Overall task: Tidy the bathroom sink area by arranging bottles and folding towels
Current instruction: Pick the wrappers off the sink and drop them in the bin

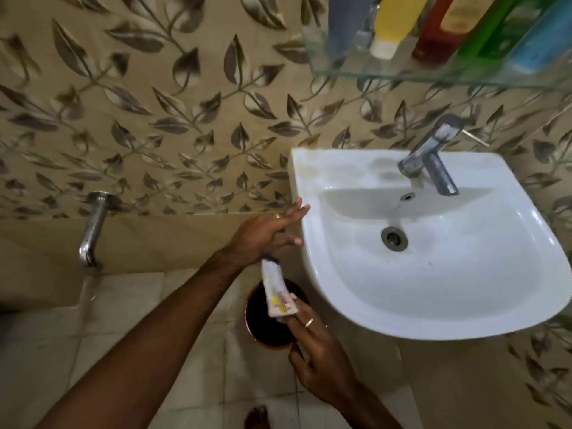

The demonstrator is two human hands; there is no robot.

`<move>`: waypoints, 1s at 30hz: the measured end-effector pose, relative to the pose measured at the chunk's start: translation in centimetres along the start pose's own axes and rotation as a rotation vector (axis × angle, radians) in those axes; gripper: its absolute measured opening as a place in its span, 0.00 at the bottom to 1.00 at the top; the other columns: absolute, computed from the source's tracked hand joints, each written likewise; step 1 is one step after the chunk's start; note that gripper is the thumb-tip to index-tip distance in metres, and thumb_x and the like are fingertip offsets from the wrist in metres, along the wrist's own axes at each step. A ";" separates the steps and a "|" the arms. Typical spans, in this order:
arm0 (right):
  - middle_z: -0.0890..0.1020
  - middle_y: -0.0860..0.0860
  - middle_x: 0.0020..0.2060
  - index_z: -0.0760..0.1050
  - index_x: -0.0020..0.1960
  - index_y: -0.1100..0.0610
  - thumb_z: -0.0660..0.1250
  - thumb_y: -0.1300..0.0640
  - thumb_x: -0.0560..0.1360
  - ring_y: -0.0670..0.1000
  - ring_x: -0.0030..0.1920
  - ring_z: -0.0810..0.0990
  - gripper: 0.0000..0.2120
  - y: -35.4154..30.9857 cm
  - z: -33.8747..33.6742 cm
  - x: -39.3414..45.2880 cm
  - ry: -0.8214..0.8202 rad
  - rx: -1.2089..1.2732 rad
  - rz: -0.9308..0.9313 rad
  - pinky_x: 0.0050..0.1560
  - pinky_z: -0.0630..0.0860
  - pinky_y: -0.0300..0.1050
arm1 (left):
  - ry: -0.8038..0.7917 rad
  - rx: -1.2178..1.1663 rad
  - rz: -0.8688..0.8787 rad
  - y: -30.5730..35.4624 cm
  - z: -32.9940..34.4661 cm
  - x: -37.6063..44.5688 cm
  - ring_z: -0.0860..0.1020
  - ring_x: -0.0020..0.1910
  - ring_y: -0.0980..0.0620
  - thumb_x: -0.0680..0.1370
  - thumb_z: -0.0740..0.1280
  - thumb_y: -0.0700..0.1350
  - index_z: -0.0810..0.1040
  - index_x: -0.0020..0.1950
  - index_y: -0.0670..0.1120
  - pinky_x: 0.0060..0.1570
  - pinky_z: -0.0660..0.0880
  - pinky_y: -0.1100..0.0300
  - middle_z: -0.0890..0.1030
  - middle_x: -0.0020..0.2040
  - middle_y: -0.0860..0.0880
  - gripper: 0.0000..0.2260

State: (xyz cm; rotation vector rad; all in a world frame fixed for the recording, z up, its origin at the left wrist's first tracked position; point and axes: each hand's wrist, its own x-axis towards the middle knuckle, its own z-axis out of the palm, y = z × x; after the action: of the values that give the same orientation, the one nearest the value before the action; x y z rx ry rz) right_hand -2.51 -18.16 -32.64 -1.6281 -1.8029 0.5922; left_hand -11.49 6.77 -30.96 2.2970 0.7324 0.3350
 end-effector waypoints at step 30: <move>0.63 0.57 0.78 0.56 0.81 0.52 0.60 0.57 0.81 0.61 0.78 0.60 0.29 26.0 20.2 7.7 -0.723 -0.240 0.677 0.77 0.59 0.51 | 0.310 0.012 0.331 -3.5 2.9 0.9 0.82 0.37 0.53 0.75 0.69 0.64 0.69 0.75 0.52 0.38 0.80 0.58 0.67 0.76 0.53 0.31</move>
State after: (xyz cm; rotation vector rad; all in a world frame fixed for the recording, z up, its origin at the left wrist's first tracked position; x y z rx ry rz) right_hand 1.21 -5.43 -63.70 -2.4266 -1.7943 1.4615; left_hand -10.95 7.84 -35.37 2.4039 0.4963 0.8554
